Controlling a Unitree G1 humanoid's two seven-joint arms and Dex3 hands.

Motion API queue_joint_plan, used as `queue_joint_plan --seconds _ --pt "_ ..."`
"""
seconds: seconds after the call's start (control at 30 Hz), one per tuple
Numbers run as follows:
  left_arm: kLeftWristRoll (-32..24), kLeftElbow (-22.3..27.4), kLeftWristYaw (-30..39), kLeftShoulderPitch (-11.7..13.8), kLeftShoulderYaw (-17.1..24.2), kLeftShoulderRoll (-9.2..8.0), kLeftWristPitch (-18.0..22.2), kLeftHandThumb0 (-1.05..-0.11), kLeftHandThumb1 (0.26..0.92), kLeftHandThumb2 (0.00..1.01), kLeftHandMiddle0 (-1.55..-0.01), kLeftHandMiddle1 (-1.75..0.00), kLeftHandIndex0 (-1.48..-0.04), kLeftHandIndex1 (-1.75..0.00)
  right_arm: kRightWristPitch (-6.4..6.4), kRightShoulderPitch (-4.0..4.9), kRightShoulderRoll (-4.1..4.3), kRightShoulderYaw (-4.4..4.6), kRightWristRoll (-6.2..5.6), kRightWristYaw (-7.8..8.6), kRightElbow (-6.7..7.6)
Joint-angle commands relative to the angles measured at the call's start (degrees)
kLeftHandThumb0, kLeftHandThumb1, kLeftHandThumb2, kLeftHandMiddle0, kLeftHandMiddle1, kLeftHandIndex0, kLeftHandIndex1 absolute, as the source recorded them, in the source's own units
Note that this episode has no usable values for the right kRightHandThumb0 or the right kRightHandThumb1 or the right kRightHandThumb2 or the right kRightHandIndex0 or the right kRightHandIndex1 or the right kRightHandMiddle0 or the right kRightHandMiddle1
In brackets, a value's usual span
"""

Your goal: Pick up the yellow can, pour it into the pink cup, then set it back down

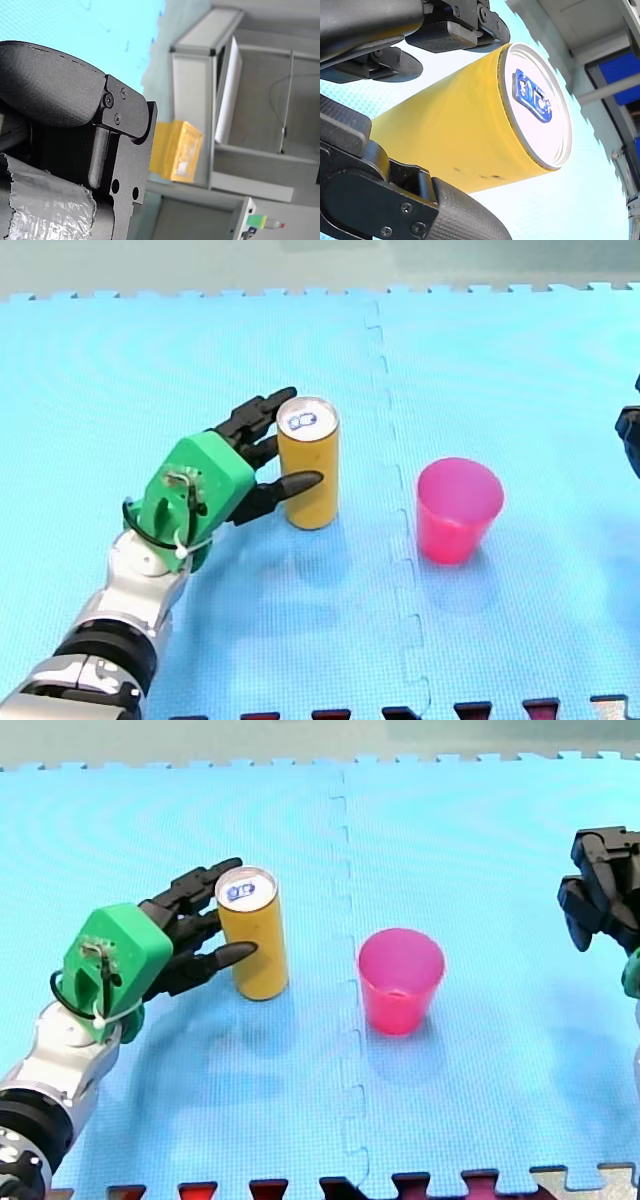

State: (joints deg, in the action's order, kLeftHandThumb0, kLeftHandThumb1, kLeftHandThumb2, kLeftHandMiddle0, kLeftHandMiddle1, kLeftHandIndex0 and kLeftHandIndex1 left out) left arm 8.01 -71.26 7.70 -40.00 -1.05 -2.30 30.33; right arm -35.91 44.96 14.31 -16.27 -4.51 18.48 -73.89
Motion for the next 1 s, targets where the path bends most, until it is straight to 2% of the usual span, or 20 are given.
queue_joint_plan --seconds 0.0,0.33,0.97 --pt "0.06 -0.14 0.01 -0.42 -0.11 -0.04 -0.23 -0.939 0.813 0.0 -0.42 0.0 -0.32 0.0 -0.28 -0.24 0.39 -0.19 -0.35 0.2 0.19" --pt "0.91 -0.32 0.13 -0.18 -1.02 0.45 0.37 -0.961 0.812 0.0 -0.42 0.0 -0.31 0.0 -0.6 -0.37 0.49 -0.17 -0.42 0.29 0.2" --pt "1.01 -0.75 -0.65 -0.17 -1.24 0.35 0.64 -0.953 0.758 0.0 -0.41 0.0 -0.3 0.0 -0.77 -0.6 1.02 -0.14 -0.42 0.73 0.24"
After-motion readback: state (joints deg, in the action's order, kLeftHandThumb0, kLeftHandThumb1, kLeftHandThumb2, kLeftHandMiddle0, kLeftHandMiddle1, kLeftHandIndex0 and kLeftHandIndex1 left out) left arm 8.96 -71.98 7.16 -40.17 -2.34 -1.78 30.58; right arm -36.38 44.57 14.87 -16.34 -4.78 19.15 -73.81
